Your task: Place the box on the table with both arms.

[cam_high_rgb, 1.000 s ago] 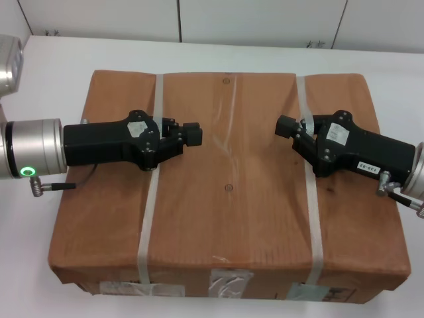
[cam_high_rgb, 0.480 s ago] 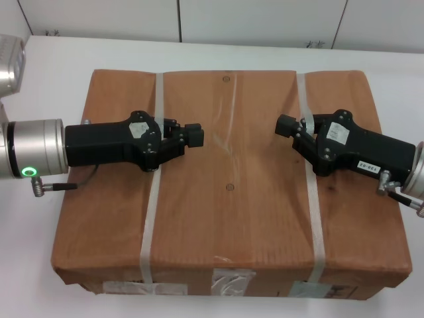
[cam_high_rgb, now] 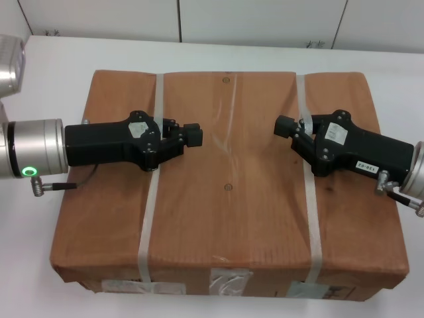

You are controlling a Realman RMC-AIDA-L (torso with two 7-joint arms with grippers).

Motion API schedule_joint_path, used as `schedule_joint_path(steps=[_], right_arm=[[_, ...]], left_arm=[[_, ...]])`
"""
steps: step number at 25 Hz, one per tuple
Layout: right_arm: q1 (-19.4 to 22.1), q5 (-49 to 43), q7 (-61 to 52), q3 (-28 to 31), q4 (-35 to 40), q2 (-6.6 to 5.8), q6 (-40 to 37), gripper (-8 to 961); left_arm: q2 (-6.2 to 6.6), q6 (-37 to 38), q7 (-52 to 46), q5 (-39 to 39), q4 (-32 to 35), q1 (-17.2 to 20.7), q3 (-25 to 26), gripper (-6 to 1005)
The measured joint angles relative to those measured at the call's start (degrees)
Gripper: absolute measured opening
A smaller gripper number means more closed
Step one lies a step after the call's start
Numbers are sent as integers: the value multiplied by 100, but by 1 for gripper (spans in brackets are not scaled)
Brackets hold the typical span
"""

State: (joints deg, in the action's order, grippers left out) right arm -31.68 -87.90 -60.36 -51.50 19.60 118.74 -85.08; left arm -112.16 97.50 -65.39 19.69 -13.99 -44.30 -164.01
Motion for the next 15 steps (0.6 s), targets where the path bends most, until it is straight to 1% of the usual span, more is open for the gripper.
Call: schedule_joint_path(steps=[7,11,15], right_arm=[[-57,-31,-2,-9,-102,0,181,5],[-164,-35,-2,-28,-287,0,397,5],[-273,-43,-8,-129,-443,0,630,5]], left_arm=[[-8,-208,-25,-64,10,-2,-8,101],[-8,-281,-41,-114,-1,1,-8,101],[-13,-530,-97,-261,22,-9,-8,101]])
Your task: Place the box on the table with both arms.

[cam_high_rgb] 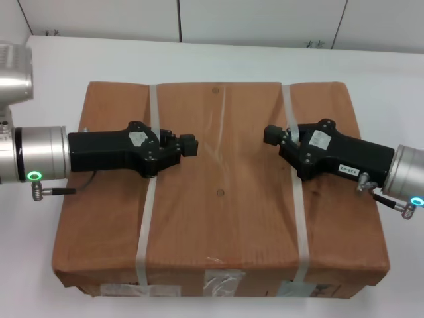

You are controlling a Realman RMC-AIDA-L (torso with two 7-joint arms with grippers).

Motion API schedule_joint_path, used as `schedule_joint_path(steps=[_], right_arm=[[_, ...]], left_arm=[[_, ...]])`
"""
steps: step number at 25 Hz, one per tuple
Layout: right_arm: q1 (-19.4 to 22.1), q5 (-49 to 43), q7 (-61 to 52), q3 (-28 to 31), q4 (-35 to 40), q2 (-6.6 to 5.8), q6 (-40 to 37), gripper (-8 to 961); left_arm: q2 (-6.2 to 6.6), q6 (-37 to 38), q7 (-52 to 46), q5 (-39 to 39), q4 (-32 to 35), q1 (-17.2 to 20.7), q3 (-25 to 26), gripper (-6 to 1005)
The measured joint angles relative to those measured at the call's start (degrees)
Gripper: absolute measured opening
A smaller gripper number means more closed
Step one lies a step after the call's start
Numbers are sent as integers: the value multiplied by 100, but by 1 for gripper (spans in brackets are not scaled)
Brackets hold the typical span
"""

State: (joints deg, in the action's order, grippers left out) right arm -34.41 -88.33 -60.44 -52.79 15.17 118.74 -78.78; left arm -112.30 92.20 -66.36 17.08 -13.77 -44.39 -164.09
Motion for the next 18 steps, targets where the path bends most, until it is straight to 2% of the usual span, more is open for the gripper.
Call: schedule_joint_path(steps=[6,18], right_arm=[[-106,-2,-2,-89,-183,12,254,5],[-268,-1,-3,-360,-420,35,951,4]], left_arm=[[-39,-519,-38,-193,13,-7,1,100],[-130,-980,-117,-450,24,-36,1,100]])
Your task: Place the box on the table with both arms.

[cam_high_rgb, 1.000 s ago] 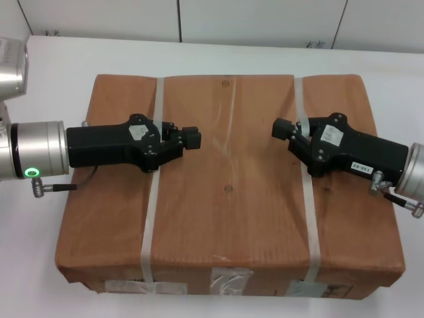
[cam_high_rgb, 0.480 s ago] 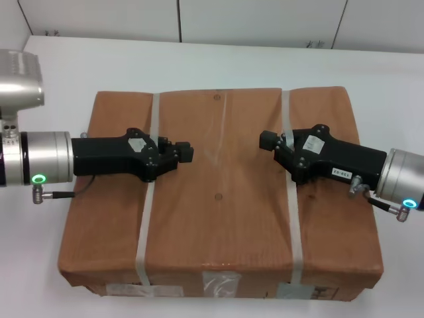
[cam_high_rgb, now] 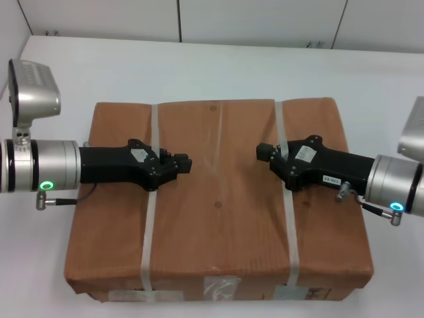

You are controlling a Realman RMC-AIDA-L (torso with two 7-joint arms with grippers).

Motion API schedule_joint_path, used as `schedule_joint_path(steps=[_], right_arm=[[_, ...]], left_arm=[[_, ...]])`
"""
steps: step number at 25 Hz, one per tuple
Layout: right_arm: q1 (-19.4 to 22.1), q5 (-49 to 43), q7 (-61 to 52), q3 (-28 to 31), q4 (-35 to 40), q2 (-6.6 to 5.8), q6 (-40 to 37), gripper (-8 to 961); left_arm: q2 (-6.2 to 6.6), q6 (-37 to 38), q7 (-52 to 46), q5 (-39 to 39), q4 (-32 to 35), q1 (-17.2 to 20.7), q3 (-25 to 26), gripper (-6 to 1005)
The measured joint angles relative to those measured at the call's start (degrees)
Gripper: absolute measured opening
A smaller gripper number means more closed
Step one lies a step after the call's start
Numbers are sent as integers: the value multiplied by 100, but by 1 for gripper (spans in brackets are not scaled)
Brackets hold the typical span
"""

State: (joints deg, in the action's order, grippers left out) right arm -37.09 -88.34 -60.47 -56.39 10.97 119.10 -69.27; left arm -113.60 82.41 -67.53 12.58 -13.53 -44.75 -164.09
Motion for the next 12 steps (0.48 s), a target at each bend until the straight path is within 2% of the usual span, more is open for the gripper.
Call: schedule_joint_path(steps=[12], right_arm=[[-244,7,-23,-306,-318,0,527,4]], left_arm=[[-88,-495,-210,-442,10,-107,-1,100]])
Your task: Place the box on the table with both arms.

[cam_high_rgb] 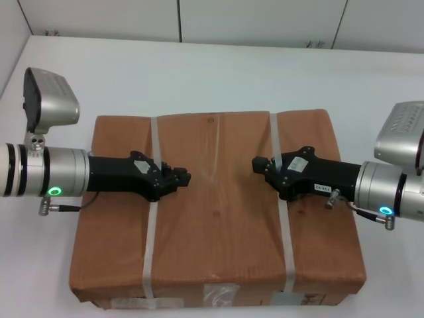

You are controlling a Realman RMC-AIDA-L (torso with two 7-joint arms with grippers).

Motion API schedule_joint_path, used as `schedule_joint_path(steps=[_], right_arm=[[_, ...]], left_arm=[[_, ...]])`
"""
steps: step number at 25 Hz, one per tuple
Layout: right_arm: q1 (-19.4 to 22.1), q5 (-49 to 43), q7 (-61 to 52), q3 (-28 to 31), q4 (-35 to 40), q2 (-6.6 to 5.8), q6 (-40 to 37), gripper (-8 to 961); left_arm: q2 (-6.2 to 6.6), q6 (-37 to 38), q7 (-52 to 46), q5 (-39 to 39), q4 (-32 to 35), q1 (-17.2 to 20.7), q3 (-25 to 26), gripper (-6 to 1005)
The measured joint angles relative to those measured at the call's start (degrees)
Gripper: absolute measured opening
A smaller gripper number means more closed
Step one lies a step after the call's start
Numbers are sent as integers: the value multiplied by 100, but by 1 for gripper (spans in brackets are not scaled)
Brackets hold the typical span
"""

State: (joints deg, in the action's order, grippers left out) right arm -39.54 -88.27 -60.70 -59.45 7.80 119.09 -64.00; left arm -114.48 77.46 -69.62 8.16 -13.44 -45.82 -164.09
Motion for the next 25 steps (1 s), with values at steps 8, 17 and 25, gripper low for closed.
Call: schedule_joint_path(steps=[8,17,25], right_arm=[[-69,0,-177,-293,-73,0,296,30],[-73,-2,-458,-500,-97,0,518,69],[-111,-6,-774,-625,-150,0,731,103]], left_arm=[[-28,-178,-79,-123,0,-10,0,100],[-45,-609,-251,-424,142,-41,0,99],[-105,-832,-311,-547,151,-77,1,99]])
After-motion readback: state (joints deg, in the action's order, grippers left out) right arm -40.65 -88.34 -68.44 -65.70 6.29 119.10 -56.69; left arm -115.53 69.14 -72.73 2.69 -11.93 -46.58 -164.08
